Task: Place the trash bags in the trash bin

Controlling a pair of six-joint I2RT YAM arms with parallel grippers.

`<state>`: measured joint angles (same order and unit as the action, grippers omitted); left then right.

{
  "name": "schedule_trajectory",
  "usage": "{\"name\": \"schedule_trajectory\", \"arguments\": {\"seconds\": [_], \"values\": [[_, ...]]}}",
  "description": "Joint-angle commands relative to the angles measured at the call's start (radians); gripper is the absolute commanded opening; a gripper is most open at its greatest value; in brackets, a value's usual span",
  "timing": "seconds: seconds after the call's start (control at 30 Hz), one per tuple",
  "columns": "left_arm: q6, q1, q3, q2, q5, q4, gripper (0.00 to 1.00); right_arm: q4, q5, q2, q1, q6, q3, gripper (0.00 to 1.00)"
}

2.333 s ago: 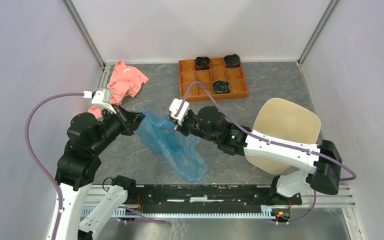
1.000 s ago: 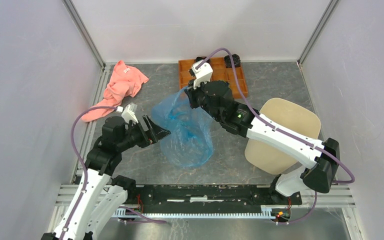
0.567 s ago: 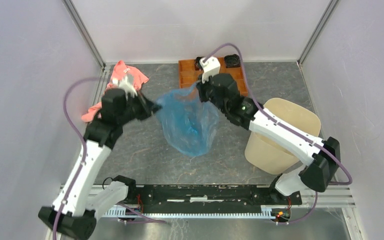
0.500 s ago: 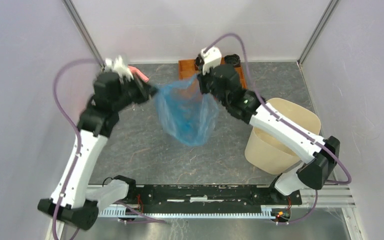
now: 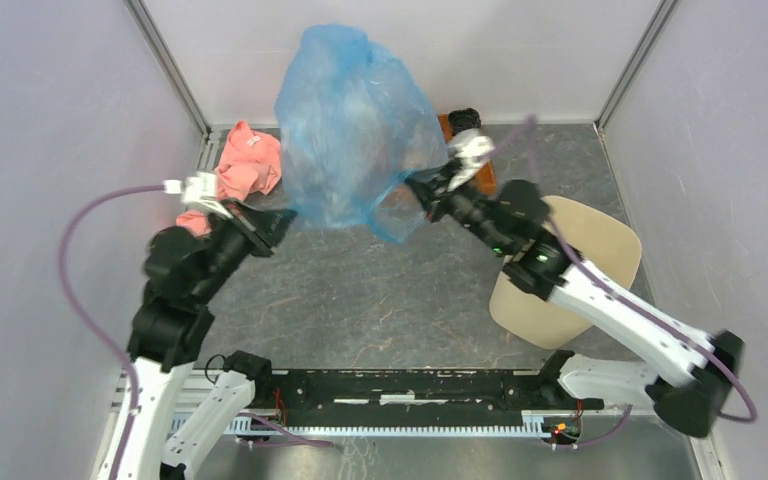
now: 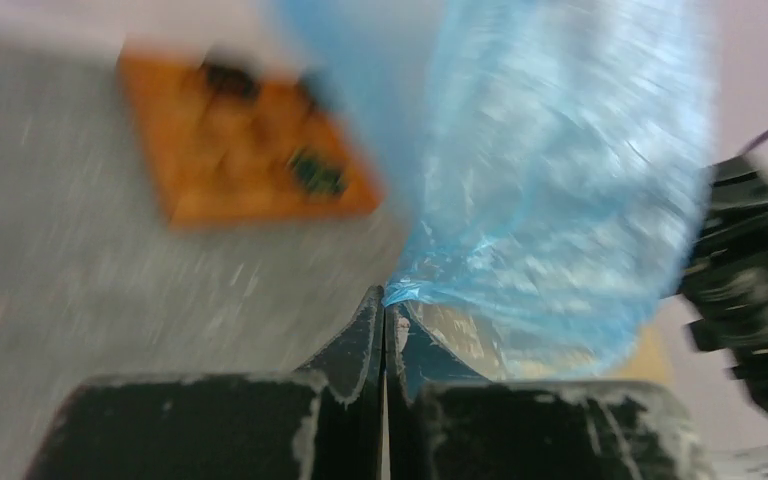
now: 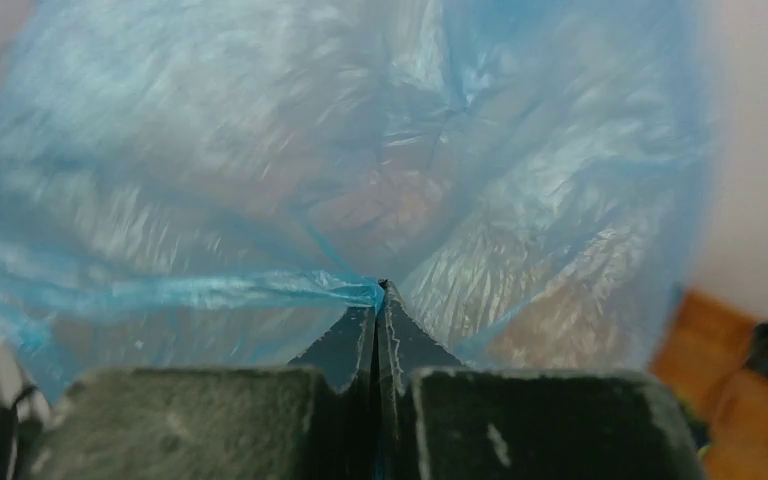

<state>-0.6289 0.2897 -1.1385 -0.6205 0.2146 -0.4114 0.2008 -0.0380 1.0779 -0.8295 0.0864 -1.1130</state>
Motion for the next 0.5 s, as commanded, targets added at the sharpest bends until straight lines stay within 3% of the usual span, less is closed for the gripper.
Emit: {"name": "schedule_trajectory", "arguments": {"seconds": [0.0,0.3,0.47], "values": [[-0.007,-0.001,0.178,0.052,-0.088,-0.227,0.02,-0.103,0.218,0.151,-0.01,0.057,0.088,0.01],[0.047,0.0,-0.054,0.04,-0.074,-0.326,0.02,-0.187,0.193,0.151,-0.111,0.013,-0.016,0.01],[0.054,-0.001,-0.101,0.06,-0.11,-0.352,0.02,-0.183,0.169,0.136,-0.123,0.019,0.017,0.01]]}}
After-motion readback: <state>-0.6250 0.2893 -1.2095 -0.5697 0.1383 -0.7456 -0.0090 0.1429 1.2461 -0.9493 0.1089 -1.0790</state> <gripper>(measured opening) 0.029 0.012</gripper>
